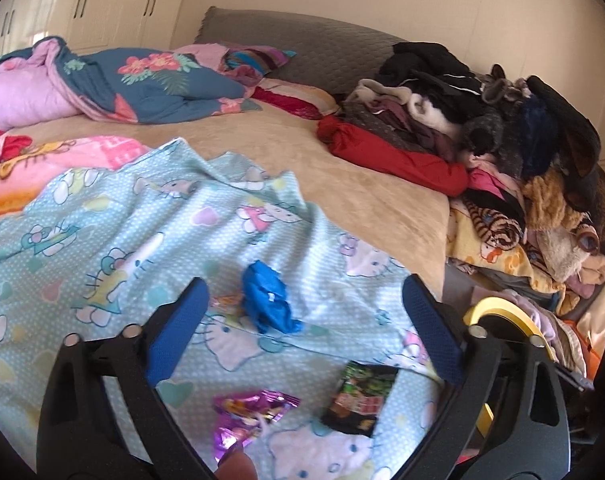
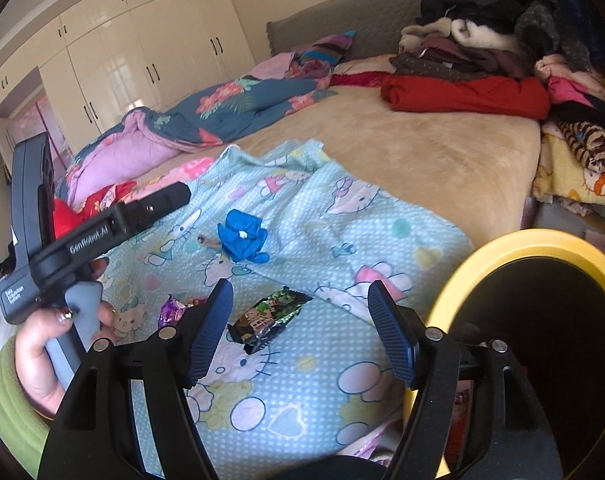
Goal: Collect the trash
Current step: 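Lower the left gripper to the blue glove while the right gripper approaches the dark snack pack, then grasp the blue glove with the left gripper while the right gripper grasps the dark snack pack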
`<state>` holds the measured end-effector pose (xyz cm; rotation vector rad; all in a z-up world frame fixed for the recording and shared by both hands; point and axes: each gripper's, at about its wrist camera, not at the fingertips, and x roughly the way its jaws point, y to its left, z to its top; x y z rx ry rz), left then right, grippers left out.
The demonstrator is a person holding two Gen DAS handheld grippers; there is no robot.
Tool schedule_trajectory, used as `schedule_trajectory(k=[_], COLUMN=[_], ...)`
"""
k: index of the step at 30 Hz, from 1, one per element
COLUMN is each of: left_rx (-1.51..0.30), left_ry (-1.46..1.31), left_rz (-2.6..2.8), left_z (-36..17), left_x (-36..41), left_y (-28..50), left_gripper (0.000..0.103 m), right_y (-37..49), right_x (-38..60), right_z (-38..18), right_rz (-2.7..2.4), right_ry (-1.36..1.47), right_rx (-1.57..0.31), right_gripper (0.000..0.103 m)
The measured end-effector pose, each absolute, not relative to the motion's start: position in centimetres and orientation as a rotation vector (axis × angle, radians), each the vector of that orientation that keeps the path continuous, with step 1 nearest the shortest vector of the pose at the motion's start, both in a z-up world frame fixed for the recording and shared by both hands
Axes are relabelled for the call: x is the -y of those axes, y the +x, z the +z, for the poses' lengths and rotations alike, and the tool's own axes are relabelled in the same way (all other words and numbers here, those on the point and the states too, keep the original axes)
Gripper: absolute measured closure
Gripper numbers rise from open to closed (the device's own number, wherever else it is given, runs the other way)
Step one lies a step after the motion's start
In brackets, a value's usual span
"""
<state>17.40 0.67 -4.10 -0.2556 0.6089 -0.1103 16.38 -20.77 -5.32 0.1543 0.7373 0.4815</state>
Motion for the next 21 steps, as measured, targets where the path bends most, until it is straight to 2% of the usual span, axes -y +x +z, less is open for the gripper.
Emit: schedule_trajectory(k=[3,11,16,21], left_rx=[-0.636,-0.734,-0.794,-0.828], left_ry=[-0.26,-0.242,-0.213,-0.193], left_rz=[-0.11,-0.13,-0.124,-0.103], left_z=[-4.5,-6.4,-7.8,-8.8], left_x=[-1.5,-1.4,-1.0,-0.9], left_y=[18.4,22.1,24.1,25.4], left_gripper=[0.032,0.052,0.053,0.053], right_y=[17.3,19.0,20.0,21.2], right_x=[20.4,18.7,17.3,16.8], right_z=[-6.1,-8.1,-9.1,-10.9], right_rz=[0.487,0.517,0.539,0.536], right_ry=[0.179,0.197,0.2,0.233], right_rx=[-0.776,-0.864,-0.899,-0.972], right_gripper=[0.035,0.035,0.036,0.042])
